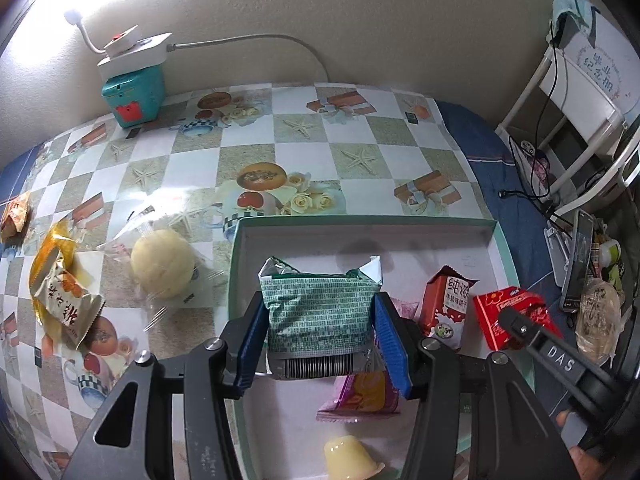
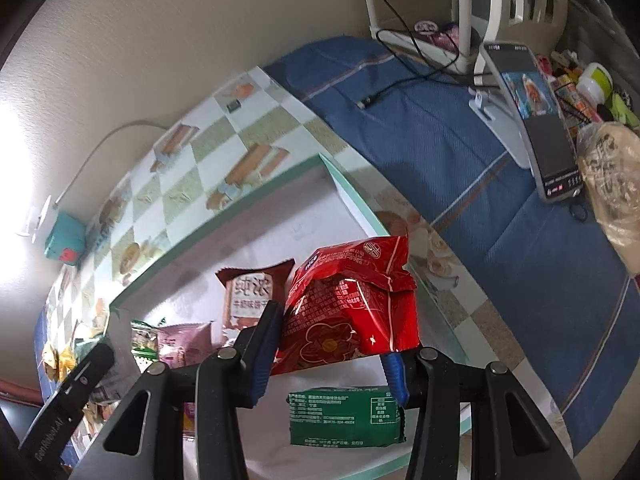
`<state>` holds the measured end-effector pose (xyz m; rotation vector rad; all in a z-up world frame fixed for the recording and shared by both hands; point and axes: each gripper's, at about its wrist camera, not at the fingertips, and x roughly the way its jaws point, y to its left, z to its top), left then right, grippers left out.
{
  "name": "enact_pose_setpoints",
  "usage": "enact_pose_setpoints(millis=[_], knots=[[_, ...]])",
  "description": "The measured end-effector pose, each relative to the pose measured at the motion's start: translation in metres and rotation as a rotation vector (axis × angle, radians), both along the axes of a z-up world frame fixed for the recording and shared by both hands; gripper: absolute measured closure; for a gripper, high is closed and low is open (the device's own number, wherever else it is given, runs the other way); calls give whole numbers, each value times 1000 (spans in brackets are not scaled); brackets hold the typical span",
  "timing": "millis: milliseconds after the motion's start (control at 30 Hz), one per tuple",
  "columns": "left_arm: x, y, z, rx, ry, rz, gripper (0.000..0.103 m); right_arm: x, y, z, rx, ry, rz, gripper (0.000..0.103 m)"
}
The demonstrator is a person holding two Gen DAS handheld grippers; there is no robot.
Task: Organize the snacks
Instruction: 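Carry the green-white packet and red biscuit pack over the tray with both tools, then open left tool over the tray while right tool releases the red biscuit pack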
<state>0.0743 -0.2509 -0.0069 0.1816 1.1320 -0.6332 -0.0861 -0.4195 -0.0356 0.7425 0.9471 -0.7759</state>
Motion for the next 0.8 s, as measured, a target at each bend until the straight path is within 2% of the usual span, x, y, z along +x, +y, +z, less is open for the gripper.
enact_pose_setpoints(millis=[467,500,600,700,800], knots=[[12,-3,-12,-18,30,18,48,4,1,-8,16,24,-6,52],[12,-3,-12,-18,34,16,47,4,1,-8,19,25,-8,51],[12,-4,-11,-18,46,5,44,4,2,-6,10,30,-9,37],[10,-3,-6,-27,48,1,33,4,2,-1,5,20,-16,32],[9,-2,3,-39,43,-8,33,6,4,2,-6,28,-9,31]])
